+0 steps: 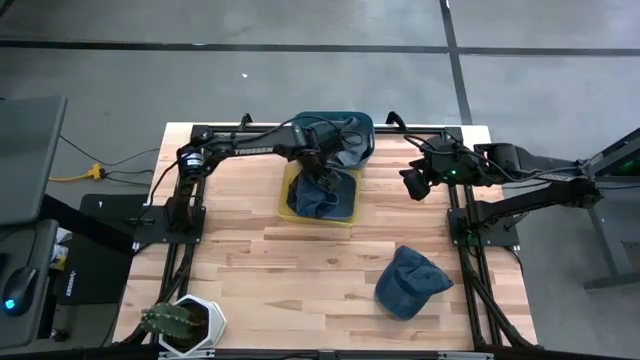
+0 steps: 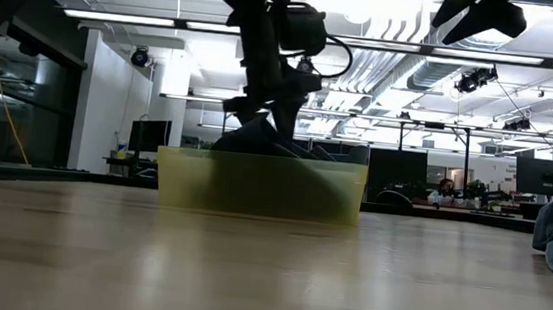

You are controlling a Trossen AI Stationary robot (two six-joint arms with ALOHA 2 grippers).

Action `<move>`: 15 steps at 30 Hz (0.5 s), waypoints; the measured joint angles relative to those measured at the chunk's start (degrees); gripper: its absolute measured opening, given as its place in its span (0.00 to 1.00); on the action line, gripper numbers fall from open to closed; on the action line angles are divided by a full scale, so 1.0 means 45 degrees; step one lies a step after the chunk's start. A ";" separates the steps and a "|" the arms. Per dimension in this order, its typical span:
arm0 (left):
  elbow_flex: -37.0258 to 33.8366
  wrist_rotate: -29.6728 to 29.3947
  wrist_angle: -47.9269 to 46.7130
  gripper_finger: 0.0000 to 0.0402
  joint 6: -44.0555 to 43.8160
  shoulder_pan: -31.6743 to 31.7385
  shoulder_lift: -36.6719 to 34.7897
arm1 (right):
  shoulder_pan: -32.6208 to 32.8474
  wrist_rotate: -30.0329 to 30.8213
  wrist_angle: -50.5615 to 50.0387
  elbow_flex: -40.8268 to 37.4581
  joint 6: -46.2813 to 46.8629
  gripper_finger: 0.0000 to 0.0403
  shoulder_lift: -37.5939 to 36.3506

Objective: Pick & Place hat
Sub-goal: Put the left blue cap into the yellow bin

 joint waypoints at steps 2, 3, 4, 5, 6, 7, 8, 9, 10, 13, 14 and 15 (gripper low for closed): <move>0.0000 -0.0003 -0.0202 0.64 -0.0005 0.0005 0.0000 | 0.0004 0.0000 -0.0014 0.0000 0.0085 0.49 0.0000; 0.0000 -0.0008 -0.0329 0.64 0.0000 0.0005 -0.0035 | 0.0000 -0.0001 -0.0023 0.0000 0.0095 0.49 0.0000; -0.0003 -0.0008 -0.0466 0.64 0.0000 0.0005 -0.0104 | 0.0001 -0.0016 -0.0038 0.0000 0.0095 0.49 0.0000; -0.0002 -0.0018 -0.0635 0.64 0.0003 0.0005 -0.0186 | 0.0005 -0.0029 -0.0053 0.0000 0.0100 0.49 0.0000; 0.0001 -0.0013 -0.0698 0.64 0.0012 0.0005 -0.0239 | 0.0005 -0.0029 -0.0080 0.0000 0.0100 0.49 0.0000; 0.0021 -0.0013 -0.0724 0.64 0.0015 0.0005 -0.0257 | 0.0005 -0.0029 -0.0103 0.0000 0.0096 0.49 0.0000; 0.0024 -0.0017 -0.0778 0.64 0.0010 0.0005 -0.0257 | 0.0001 -0.0029 -0.0105 0.0000 0.0100 0.49 0.0000; 0.0018 -0.0007 -0.0947 0.64 0.0014 0.0005 -0.0270 | 0.0002 -0.0032 -0.0103 0.0000 0.0100 0.49 0.0000; -0.0009 0.0006 -0.1100 0.64 0.0014 0.0005 -0.0338 | 0.0004 -0.0034 -0.0105 0.0000 0.0096 0.49 0.0000; 0.0036 -0.0012 -0.0949 0.64 0.0047 0.0005 -0.0486 | 0.0005 -0.0036 -0.0105 0.0000 0.0046 0.49 0.0000; 0.0039 -0.0013 -0.0991 0.64 0.0049 0.0005 -0.0513 | 0.0001 -0.0040 -0.0105 0.0000 0.0032 0.49 0.0000; 0.0010 -0.0011 -0.1105 0.64 0.0049 0.0005 -0.0574 | 0.0004 -0.0045 -0.0105 0.0000 0.0026 0.49 0.0000</move>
